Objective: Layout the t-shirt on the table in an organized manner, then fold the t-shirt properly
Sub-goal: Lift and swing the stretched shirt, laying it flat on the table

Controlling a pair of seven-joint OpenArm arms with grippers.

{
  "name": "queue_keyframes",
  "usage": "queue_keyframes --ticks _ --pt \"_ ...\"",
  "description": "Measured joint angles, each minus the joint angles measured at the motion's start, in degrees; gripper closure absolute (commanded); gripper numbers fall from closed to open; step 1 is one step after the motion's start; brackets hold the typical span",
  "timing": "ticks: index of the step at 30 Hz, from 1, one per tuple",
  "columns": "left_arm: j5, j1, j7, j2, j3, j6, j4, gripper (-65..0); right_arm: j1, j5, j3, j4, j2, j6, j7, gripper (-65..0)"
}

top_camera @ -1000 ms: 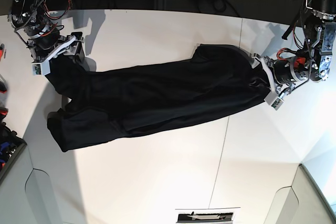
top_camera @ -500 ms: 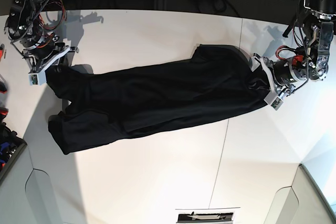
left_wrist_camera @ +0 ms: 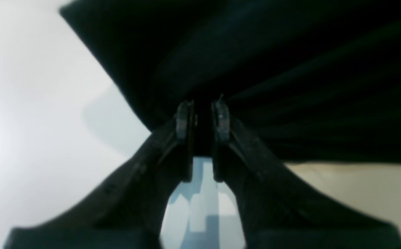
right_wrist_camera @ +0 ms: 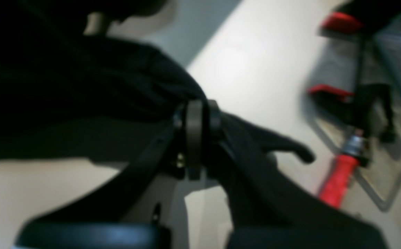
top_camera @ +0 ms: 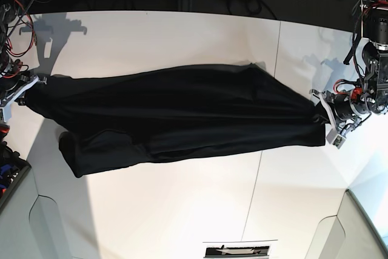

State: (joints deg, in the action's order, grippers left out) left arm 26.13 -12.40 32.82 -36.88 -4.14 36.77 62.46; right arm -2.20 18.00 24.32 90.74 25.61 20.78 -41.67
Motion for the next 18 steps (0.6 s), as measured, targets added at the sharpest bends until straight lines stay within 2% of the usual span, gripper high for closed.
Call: queue_keyframes --ticks 3,5,9,11,12,14,16,18 --pt "-1.0 -3.5 -0.1 0.0 0.0 -0.5 -2.9 -9.0 0.0 -0.8 0.2 0.0 0.0 -2.8 -0.7 -33.5" --pt "-1.3 -5.7 -0.1 -0.5 0.1 -1.0 -4.8 -9.0 0.0 1.0 0.5 0.0 0.0 -3.8 -1.9 -42.3" --pt "-0.9 -7.9 -0.1 -0.4 0.1 -1.3 -7.1 -9.0 0.0 5.0 0.4 0.0 -0.2 -3.8 -3.4 -43.0" --pt "2.1 -7.9 1.5 -1.0 0.0 -1.2 -7.3 -9.0 0.0 5.1 0.4 0.2 -0.4 -3.8 -3.4 -43.0" --pt "4.9 -7.8 2.4 -1.9 0.0 -0.8 -7.2 -9.0 0.0 5.1 0.4 0.2 -0.4 -3.8 -3.4 -43.0" --pt "11.9 -7.6 4.6 -4.1 0.0 2.3 -6.2 -9.1 0.0 4.9 0.4 0.2 -0.3 -3.9 -3.4 -43.0" --pt "19.3 -7.9 7.7 -5.8 0.1 2.6 -4.6 -9.1 0.0 5.1 0.4 0.2 -0.3 -3.9 -3.4 -43.0" --pt "27.0 -8.1 13.6 -6.6 0.1 2.6 -2.7 -9.1 0.0 6.6 0.4 0.3 -0.4 -3.6 -3.4 -43.0"
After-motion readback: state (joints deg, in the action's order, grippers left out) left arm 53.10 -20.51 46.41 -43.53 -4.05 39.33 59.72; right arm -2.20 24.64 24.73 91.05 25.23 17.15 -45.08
